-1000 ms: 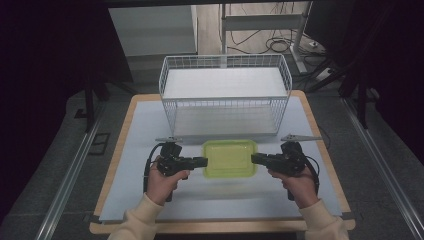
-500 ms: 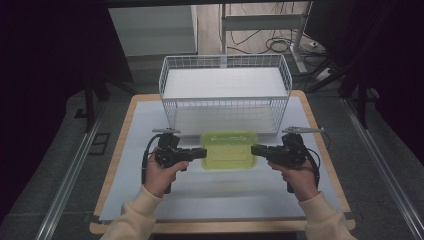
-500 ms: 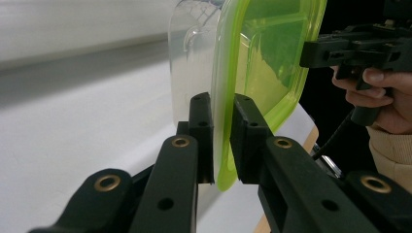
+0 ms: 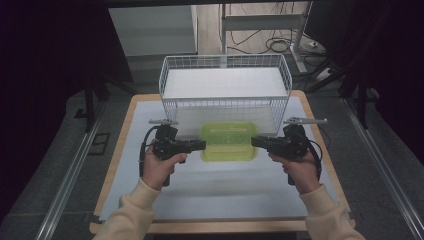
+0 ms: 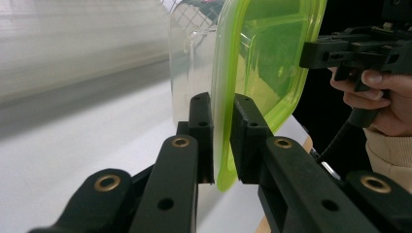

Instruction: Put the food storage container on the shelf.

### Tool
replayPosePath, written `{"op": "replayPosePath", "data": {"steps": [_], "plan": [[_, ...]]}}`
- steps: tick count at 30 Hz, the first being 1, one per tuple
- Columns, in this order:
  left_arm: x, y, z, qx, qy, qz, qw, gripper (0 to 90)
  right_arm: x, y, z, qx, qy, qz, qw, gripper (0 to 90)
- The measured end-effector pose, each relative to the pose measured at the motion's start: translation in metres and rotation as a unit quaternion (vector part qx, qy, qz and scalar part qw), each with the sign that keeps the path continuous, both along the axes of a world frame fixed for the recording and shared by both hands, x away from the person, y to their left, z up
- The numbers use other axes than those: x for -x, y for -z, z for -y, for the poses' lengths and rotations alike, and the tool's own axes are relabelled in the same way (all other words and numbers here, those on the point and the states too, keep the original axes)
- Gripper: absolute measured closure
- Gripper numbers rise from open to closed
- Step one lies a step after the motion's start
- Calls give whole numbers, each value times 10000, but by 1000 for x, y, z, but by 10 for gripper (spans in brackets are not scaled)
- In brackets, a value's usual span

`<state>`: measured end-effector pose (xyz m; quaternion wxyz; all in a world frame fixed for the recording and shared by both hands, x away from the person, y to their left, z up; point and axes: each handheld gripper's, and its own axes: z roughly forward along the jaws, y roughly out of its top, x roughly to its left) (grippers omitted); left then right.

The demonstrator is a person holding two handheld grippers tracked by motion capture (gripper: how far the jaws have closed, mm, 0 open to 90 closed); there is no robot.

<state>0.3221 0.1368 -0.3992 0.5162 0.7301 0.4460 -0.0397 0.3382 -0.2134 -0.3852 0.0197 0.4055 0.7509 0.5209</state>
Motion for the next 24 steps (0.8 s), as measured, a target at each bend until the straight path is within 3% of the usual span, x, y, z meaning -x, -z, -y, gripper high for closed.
{"op": "replayPosePath", "data": {"steps": [24], "plan": [[-15,-21,-2,104,-52,57,9999,806,-17,-23,-3,42,13,74,10000,798]]}}
